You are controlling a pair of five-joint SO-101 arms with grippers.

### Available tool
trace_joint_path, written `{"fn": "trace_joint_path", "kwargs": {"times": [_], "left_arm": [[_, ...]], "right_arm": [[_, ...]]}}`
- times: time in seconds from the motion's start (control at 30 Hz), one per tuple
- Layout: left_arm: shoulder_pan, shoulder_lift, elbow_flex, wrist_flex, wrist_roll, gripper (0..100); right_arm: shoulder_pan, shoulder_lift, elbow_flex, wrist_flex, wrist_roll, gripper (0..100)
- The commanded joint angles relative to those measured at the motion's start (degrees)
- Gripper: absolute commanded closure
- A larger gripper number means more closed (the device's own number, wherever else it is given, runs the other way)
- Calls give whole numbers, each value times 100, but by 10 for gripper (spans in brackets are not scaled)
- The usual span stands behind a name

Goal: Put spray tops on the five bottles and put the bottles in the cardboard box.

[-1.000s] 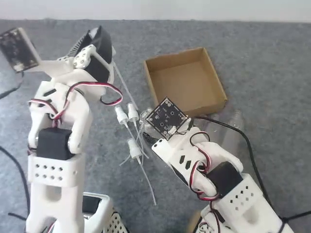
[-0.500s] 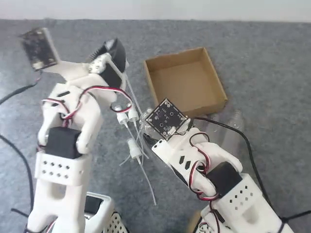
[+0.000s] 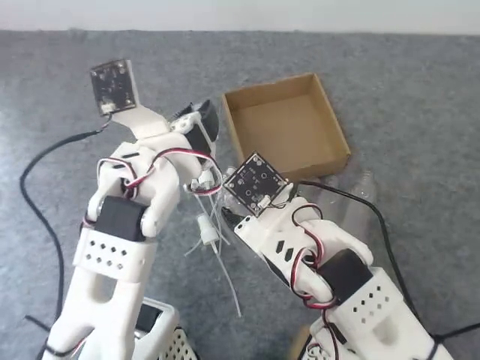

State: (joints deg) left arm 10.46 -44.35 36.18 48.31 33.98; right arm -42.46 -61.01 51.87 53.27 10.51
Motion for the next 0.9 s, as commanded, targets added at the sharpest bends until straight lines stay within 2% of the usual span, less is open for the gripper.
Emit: {"fn": "trace_joint_path", "kwargs": {"times": [0.0,0.17,0.23,0.3,0.47,0.63,0.87], "left_arm": [[35,-176,-22,448,-220,990],[44,-220,-22,703,-246,990],[44,-448,13,800,-422,990],[44,-800,31,932,-510,990],[255,-1459,470,826,-765,990],[519,-1310,963,167,-1002,990],[527,-1178,963,185,-1327,987]], "right_arm": [[-13,-198,70,-409,-79,992],[4,-145,1187,-2308,-70,993],[13,-145,1442,-2730,-62,993],[84,-145,1503,-2949,-114,993],[180,-145,1521,-3433,-993,993],[119,-198,1538,-3407,-1029,993],[127,-207,1705,-3468,-958,993]]}}
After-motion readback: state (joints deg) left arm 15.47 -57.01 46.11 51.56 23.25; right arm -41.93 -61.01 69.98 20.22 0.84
